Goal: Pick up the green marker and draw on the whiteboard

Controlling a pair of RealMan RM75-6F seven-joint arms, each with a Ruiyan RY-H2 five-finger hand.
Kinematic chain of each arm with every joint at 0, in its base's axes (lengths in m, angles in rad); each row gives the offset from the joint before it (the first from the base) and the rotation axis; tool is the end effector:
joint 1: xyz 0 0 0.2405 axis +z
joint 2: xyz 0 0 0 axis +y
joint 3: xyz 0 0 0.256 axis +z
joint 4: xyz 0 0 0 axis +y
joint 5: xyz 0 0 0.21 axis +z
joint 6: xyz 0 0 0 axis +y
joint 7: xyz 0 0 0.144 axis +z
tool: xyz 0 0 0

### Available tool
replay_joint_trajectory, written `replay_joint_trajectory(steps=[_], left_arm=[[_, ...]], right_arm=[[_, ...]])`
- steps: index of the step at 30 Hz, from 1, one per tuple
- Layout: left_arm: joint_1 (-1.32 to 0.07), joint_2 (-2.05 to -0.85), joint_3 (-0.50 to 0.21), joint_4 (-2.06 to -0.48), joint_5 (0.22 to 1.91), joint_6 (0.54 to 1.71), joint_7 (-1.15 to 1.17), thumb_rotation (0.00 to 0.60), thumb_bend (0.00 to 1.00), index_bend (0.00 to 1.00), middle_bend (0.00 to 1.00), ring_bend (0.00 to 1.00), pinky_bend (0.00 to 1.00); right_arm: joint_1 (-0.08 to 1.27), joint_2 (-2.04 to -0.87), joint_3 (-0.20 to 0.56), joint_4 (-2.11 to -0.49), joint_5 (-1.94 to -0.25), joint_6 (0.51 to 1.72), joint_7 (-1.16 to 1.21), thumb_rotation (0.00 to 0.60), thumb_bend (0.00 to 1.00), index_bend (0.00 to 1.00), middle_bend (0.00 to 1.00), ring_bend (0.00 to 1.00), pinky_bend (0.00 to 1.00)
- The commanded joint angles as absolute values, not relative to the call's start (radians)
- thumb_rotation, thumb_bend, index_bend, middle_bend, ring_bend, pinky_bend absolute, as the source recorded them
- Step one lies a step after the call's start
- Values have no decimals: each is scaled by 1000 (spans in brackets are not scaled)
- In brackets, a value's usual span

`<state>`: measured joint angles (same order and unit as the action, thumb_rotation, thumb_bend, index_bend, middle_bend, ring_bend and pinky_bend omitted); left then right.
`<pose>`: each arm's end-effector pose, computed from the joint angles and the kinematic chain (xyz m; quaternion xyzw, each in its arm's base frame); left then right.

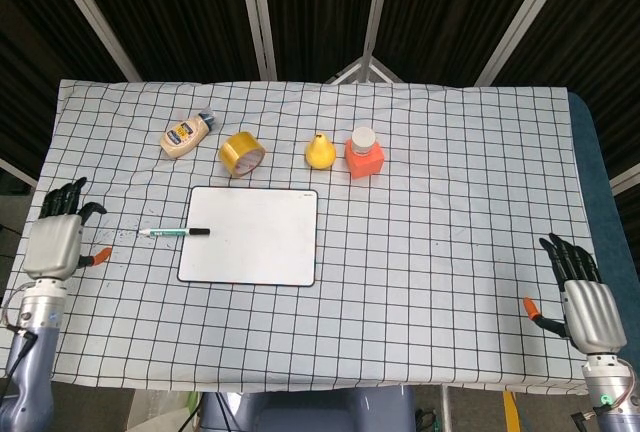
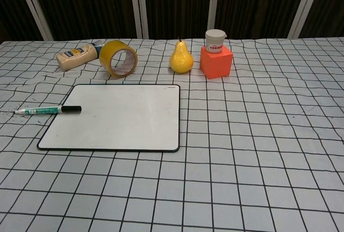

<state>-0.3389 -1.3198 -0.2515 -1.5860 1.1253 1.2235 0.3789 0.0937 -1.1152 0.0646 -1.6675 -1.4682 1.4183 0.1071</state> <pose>-0.2746 0.2908 0.1032 -0.5943 -0.3967 -0.3328 0.6154 -0.3047 -0.1856 0.1498 0.5647 -0.4536 0.4172 0.5489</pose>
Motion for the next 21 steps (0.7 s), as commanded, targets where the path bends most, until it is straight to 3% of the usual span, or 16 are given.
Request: replay_joint_trajectory(steps=[1, 9, 21], left_arm=[[-409, -1395, -284, -1533, 1048, 1166, 453, 600, 330, 410, 12, 0, 0], [-507, -1539, -298, -1400, 930, 1110, 558, 600, 365, 432, 18, 0, 0], [-577, -1646, -287, -1275, 854, 1055, 605, 600, 408, 444, 17, 0, 0]], right_arm=[[94, -1114, 65, -1668, -1466, 1416, 112, 600, 324, 0, 0, 0, 0], [99, -1109, 65, -1669, -1465, 1406, 126, 600, 325, 0, 0, 0, 0], [105, -1104, 64, -1671, -1463, 1393, 140, 600, 325, 0, 0, 0, 0]])
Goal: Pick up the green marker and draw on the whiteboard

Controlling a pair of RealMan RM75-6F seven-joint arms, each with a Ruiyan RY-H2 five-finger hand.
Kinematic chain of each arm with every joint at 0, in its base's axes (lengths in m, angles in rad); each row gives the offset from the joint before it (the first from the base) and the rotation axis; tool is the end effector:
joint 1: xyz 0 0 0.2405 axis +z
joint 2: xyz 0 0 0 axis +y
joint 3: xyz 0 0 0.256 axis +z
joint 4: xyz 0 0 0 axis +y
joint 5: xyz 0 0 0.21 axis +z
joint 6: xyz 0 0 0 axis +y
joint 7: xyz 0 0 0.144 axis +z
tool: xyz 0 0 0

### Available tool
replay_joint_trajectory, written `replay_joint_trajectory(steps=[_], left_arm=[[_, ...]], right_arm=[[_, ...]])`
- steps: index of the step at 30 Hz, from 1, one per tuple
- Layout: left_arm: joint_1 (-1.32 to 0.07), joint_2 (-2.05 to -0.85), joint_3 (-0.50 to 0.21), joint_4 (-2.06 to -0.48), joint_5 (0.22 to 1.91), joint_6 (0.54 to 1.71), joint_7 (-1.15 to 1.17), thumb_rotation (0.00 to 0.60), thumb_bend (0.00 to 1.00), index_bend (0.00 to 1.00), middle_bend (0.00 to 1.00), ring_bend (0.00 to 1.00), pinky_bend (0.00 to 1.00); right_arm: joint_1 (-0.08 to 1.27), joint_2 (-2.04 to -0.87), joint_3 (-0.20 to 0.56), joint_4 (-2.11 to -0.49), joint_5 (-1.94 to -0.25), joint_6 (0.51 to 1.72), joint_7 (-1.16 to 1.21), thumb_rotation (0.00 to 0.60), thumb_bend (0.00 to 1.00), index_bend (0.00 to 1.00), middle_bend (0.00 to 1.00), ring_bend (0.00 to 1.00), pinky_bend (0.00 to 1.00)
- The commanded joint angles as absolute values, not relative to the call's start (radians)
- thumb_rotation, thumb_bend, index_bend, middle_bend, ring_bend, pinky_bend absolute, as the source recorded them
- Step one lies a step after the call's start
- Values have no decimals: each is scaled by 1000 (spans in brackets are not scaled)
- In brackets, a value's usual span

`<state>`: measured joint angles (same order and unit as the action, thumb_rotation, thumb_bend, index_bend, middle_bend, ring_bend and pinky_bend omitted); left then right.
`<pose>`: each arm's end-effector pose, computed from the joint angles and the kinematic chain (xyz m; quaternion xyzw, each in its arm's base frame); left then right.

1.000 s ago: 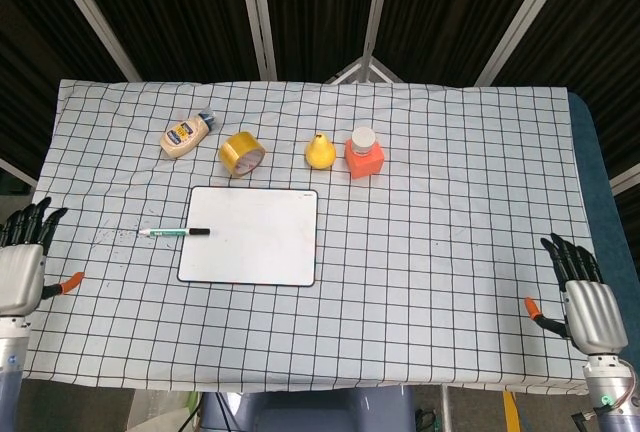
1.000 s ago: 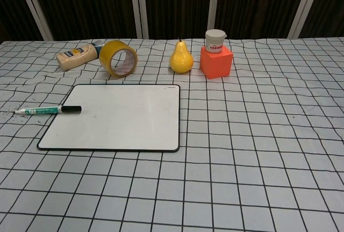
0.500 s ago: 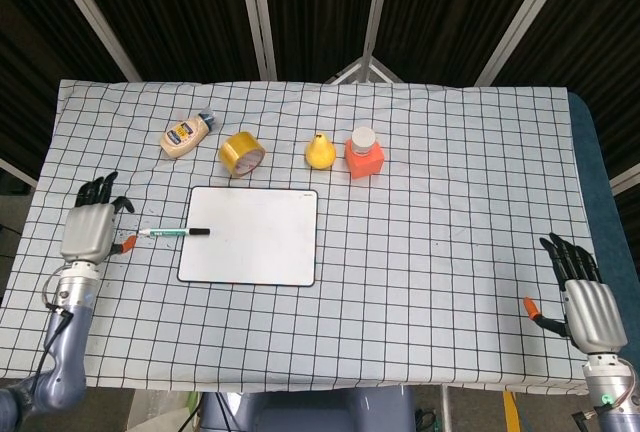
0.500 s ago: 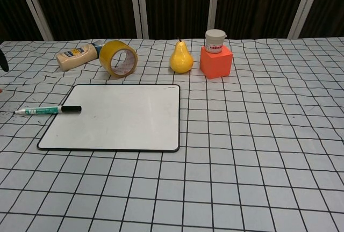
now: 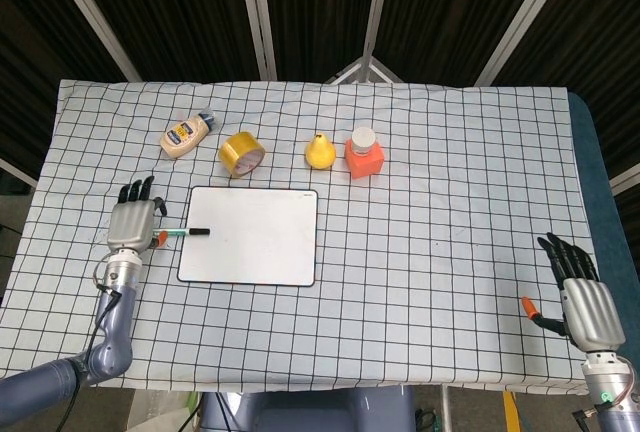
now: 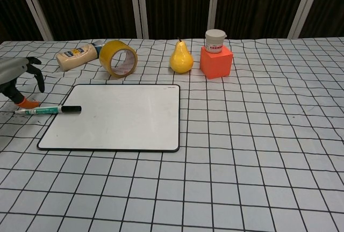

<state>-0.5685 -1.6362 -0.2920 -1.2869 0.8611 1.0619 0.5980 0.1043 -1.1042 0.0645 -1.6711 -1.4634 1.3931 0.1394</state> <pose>-0.2486 0.3513 0.0058 -0.6283 -0.4239 -0.2609 0.5979 -0.3049 -0.1886 0.1498 0.5640 -0.4661 0.4185 0.5381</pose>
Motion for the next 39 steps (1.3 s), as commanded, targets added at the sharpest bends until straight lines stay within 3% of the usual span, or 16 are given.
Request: replay_joint_trajectory(steps=[1, 18, 28, 39], left_arm=[[-581, -1652, -283, -1269, 852, 1051, 609, 600, 409, 444, 17, 0, 0], [-612, -1707, -262, -1204, 814, 1029, 618, 600, 450, 464, 15, 0, 0], [-620, -1723, -250, -1188, 804, 1031, 625, 600, 515, 545, 39, 0, 0], [-597, -1673, -282, -1318, 948, 1113, 440, 600, 543, 611, 96, 0, 0]], right_arm=[[105, -1104, 65, -1671, -1463, 1392, 140, 600, 324, 0, 0, 0, 0], [105, -1104, 65, -1676, -1459, 1393, 139, 600, 324, 0, 0, 0, 0], [104, -1102, 66, -1681, -1455, 1392, 148, 600, 324, 0, 0, 0, 0], [104, -1102, 66, -1682, -1456, 1393, 148, 600, 324, 0, 0, 0, 0]])
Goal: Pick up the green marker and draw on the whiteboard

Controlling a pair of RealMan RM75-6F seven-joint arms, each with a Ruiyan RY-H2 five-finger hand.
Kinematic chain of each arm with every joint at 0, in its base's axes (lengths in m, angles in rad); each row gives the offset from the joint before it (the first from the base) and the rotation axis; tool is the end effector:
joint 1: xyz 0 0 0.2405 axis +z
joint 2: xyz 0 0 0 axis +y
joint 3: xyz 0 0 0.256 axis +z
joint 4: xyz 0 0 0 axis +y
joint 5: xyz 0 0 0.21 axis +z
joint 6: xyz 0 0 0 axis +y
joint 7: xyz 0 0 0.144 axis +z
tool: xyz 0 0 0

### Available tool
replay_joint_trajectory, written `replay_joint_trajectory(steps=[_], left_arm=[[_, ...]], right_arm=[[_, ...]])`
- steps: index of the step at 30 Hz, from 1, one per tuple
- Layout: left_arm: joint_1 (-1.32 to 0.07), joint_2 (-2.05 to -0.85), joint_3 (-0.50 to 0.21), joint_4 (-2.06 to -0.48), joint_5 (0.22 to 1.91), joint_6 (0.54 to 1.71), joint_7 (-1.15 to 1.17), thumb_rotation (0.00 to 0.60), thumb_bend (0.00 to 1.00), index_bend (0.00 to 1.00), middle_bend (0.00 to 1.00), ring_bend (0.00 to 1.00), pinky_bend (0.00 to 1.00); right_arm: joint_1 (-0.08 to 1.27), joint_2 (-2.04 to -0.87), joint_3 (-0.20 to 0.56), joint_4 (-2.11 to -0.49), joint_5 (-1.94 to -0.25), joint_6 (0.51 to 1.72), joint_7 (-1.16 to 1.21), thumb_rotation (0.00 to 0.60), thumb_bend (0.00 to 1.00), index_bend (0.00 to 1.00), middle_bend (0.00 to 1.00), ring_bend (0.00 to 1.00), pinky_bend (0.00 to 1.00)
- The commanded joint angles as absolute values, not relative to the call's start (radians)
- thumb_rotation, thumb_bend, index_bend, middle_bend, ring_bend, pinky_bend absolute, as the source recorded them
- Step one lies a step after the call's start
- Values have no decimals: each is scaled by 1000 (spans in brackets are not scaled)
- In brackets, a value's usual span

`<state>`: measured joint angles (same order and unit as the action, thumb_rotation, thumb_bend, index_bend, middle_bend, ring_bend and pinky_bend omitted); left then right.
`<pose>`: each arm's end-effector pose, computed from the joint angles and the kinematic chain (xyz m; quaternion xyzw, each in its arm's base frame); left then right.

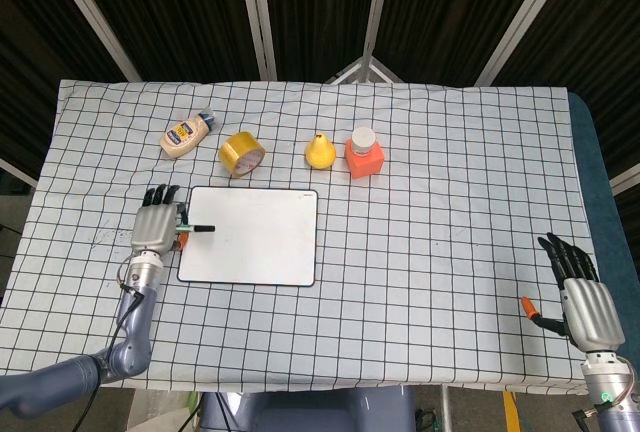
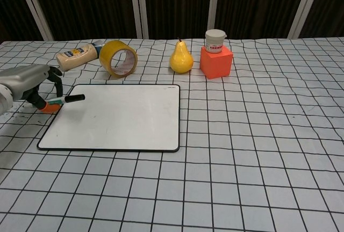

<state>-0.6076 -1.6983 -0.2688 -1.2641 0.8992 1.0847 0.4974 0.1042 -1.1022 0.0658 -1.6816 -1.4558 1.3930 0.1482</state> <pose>-0.2254 0.3515 -0.0159 -0.6271 -0.4375 -0.3076 0.5663 -0.3037 -0.1886 0.1500 0.5579 -0.4722 0.4224 0.5361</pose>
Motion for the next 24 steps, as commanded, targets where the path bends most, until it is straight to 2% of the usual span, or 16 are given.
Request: replay_joint_trajectory(steps=[1, 6, 10, 15, 24], left_arm=[[-596, -1666, -288, -1341, 965, 1121, 416, 600, 543, 611, 97, 0, 0], [-593, -1656, -306, -1419, 1045, 1132, 279, 600, 544, 618, 109, 0, 5], [-611, -1688, -310, -1424, 1100, 1123, 188, 600, 544, 636, 120, 0, 9], [-641, -1747, -321, -1379, 1131, 1101, 98, 600, 544, 657, 144, 0, 41], [-695, -1848, -340, -1258, 1160, 1058, -37, 600, 544, 660, 147, 0, 41]], right_arm=[[104, -1102, 66, -1682, -1456, 1393, 148, 600, 324, 0, 0, 0, 0], [105, -1103, 66, -1683, -1457, 1393, 146, 600, 324, 0, 0, 0, 0], [106, -1102, 66, -1684, -1454, 1391, 148, 600, 325, 0, 0, 0, 0], [106, -1100, 68, -1684, -1451, 1389, 157, 600, 324, 0, 0, 0, 0], [108, -1097, 68, -1682, -1450, 1383, 168, 600, 324, 0, 0, 0, 0]])
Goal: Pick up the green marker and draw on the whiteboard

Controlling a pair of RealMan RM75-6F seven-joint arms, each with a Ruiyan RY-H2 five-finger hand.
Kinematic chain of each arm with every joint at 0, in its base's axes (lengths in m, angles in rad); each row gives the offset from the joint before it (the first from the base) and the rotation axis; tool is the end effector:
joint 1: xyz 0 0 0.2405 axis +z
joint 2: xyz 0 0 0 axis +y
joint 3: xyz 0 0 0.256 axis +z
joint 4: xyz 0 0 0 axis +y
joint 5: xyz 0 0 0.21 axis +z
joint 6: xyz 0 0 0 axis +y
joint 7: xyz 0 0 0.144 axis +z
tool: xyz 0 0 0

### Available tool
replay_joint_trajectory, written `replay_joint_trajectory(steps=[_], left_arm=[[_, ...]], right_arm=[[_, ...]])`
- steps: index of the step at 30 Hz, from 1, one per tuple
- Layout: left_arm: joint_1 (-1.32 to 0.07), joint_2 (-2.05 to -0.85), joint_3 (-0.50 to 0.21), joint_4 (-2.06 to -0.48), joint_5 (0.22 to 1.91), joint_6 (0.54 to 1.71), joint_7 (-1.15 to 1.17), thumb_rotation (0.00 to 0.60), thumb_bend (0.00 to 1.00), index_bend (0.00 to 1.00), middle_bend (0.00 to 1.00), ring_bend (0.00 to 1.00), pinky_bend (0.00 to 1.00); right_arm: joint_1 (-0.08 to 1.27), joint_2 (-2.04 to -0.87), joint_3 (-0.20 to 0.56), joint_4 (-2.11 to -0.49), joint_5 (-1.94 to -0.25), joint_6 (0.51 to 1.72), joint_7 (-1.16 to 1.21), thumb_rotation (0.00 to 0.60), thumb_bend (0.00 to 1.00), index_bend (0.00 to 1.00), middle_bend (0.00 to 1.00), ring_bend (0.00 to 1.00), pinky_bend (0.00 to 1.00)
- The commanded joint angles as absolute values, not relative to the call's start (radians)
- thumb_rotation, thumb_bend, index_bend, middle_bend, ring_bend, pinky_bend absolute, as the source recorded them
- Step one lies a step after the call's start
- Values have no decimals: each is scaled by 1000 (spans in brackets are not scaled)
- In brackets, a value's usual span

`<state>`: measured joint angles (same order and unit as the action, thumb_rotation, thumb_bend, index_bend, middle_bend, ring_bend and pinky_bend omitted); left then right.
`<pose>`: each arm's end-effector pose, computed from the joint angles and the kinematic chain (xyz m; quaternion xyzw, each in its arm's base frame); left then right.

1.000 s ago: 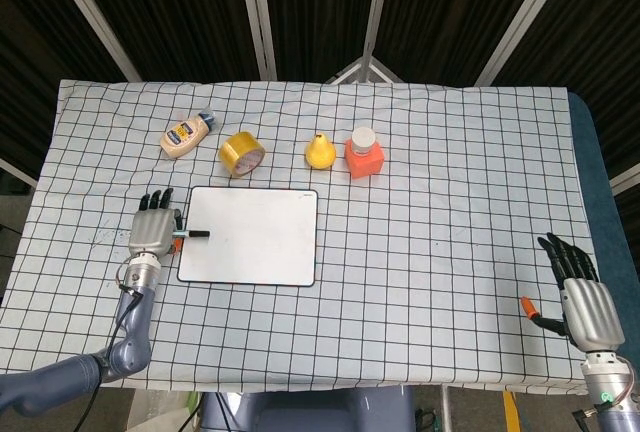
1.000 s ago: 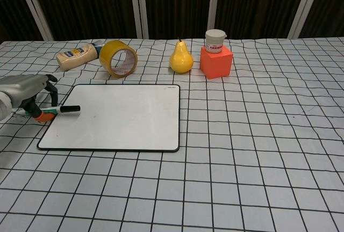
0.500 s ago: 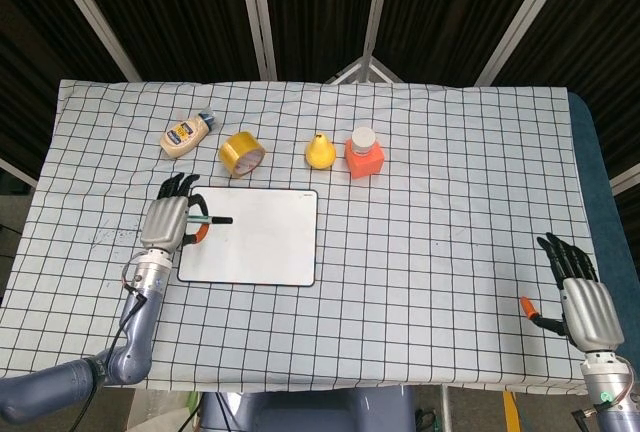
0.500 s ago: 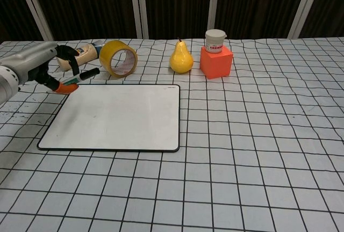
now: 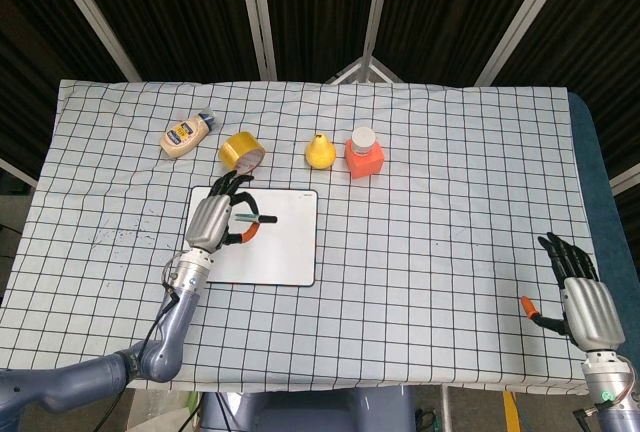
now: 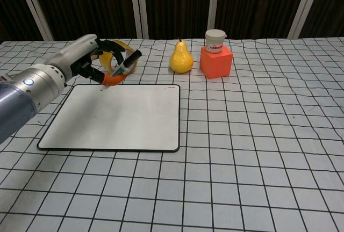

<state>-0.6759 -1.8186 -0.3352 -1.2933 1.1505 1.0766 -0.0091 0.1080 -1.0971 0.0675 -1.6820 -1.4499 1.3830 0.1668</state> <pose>-0.1298 0.3511 -0.0483 -0.5663 -0.5227 -0.5196 0.3689 -0.3045 -0.1901 0.1508 0.5547 -0.4787 0.4239 0.5325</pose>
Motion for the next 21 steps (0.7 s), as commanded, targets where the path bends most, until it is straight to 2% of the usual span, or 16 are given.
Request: replay_joint_trajectory(steps=[1, 21], left_arm=[[-700, -1857, -337, -1245, 1165, 1053, -48, 600, 544, 660, 147, 0, 41], [-719, -1941, -316, -1172, 1186, 1038, -124, 600, 544, 660, 149, 0, 41]], right_arm=[[109, -1097, 68, -1681, -1449, 1382, 169, 600, 324, 0, 0, 0, 0], [111, -1095, 68, -1683, -1444, 1375, 167, 600, 324, 0, 0, 0, 0]])
